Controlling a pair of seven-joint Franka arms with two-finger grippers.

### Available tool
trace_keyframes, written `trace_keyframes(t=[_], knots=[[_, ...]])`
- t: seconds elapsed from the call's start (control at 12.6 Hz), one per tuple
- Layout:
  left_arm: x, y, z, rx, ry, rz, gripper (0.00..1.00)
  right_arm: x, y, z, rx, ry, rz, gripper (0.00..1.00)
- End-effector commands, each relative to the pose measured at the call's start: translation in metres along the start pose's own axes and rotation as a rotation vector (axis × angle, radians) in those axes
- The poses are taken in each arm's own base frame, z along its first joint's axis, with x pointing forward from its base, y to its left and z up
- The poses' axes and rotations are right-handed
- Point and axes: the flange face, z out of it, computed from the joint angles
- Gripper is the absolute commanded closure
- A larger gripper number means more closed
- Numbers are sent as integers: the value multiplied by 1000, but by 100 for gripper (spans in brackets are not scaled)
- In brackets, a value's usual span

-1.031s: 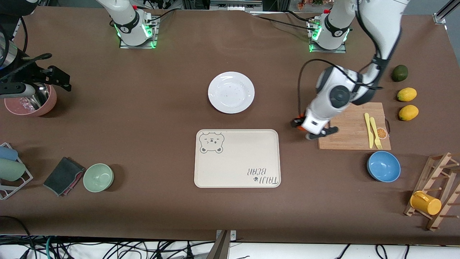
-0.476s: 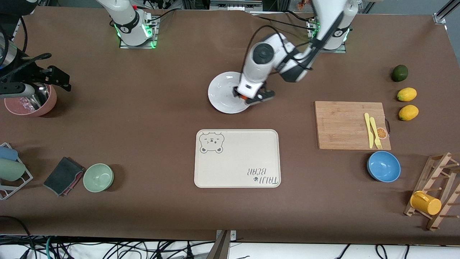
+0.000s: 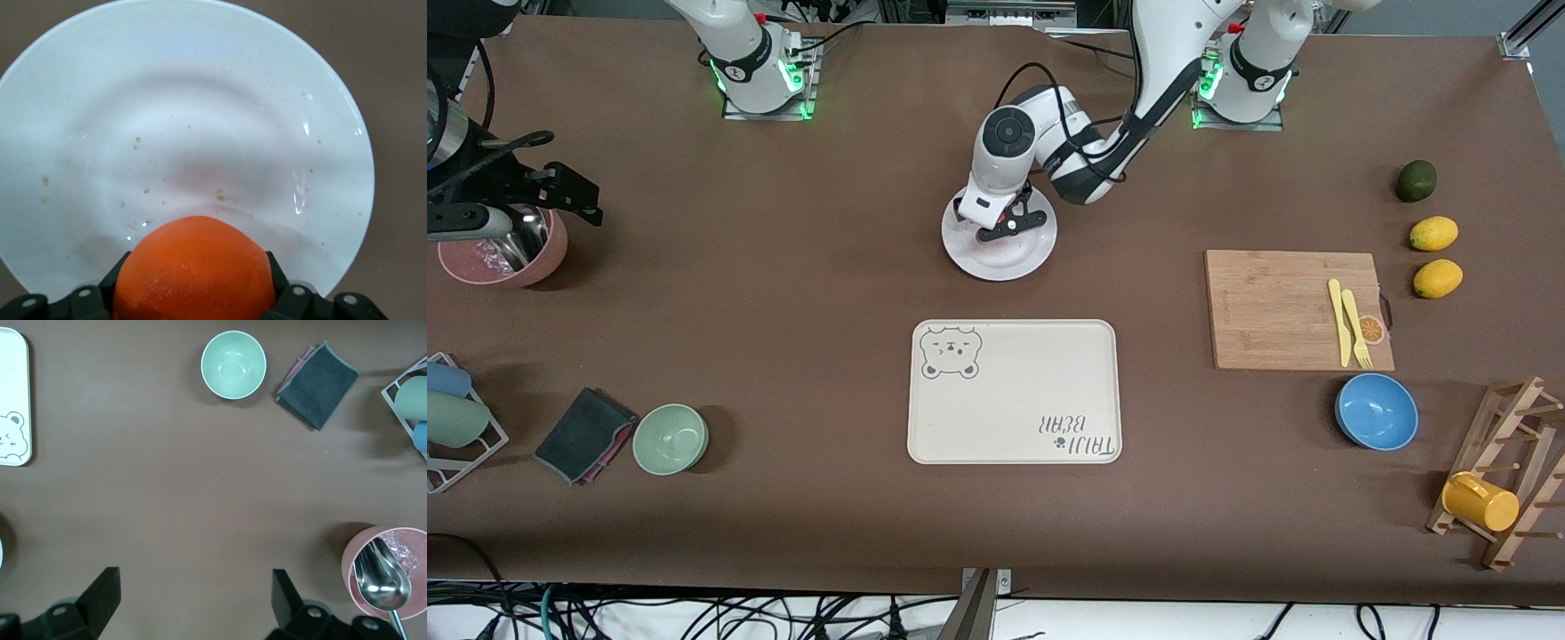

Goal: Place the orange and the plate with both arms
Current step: 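Carry the orange with the left gripper and lower it onto the white plate, then release the orange and withdraw the left gripper while the right gripper moves out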

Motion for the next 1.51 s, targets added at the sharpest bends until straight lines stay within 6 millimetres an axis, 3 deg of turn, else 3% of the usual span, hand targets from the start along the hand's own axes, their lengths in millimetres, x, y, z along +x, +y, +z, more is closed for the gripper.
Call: trace_keyframes(t=[0.0, 0.08, 0.16, 0.24, 0.63, 0.71, 0.79, 0.95, 1.03, 1.19, 1.43], knots=[[0, 6, 4, 14, -11, -5, 50, -1, 0, -7, 7, 5, 10, 0], [1, 4, 8, 23, -16, -7, 41, -1, 0, -7, 4, 5, 7, 0], [6, 1, 9, 47, -16, -12, 25, -1, 1, -7, 1, 5, 0, 0], [9, -3, 7, 80, -19, -17, 0, -1, 1, -7, 1, 5, -1, 0], [45, 4, -41, 139, -14, -66, 0, -1, 1, -7, 1, 3, -1, 0], [60, 0, -56, 133, -8, -88, 0, -2, 1, -8, 1, 5, -1, 0], [82, -3, -77, 132, -12, -118, 0, -2, 1, -8, 1, 5, -1, 0], [136, -14, -137, 133, -24, -160, 0, -2, 1, -7, 1, 0, -3, 0], [168, -29, -167, 127, -35, -172, 0, -2, 1, -6, 2, -8, -3, 0], [227, -68, -211, 108, -52, -185, 0, -3, 1, -7, 1, -6, -1, 0], [308, -156, -246, 100, -62, -204, 0, -3, 0, -7, 3, -8, -1, 0]])
